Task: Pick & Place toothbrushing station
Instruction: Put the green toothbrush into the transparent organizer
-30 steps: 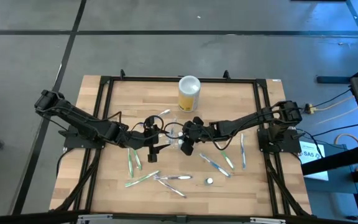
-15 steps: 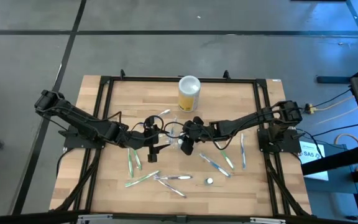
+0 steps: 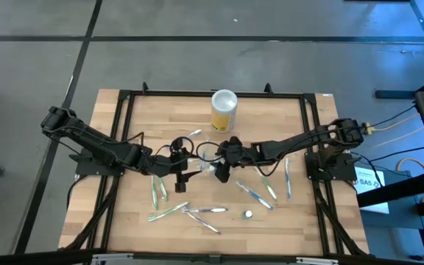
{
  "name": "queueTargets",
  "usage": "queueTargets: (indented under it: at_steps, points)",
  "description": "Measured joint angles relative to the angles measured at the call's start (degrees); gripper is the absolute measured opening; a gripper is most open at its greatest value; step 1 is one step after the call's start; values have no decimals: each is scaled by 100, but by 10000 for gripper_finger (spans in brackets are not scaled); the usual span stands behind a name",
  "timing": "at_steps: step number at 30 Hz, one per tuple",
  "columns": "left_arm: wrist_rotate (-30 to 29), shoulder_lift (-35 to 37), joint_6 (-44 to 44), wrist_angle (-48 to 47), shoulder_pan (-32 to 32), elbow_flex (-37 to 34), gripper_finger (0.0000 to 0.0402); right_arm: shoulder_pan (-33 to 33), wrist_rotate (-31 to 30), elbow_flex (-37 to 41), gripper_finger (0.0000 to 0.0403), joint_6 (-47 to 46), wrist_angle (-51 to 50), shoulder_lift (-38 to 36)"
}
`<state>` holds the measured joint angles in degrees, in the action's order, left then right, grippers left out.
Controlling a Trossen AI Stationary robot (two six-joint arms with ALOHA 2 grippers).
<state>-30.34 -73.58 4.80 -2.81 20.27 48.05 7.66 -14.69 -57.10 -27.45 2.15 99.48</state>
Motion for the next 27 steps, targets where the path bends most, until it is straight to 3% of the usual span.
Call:
queueTargets:
  at_steps: [8,14,18,27]
  points:
    - [1,0,0,0,115,0,233,0,-135,-17,208,193,-24,-24]
    - [-1,-1,0,0,119,0,233,33,239,-308,171,433,-150,-157]
    - [-1,-2,0,-2,119,0,233,40,643,-563,148,435,-525,-547]
    - [-3,-2,0,-42,144,0,233,345,893,-640,98,692,-1054,-1682]
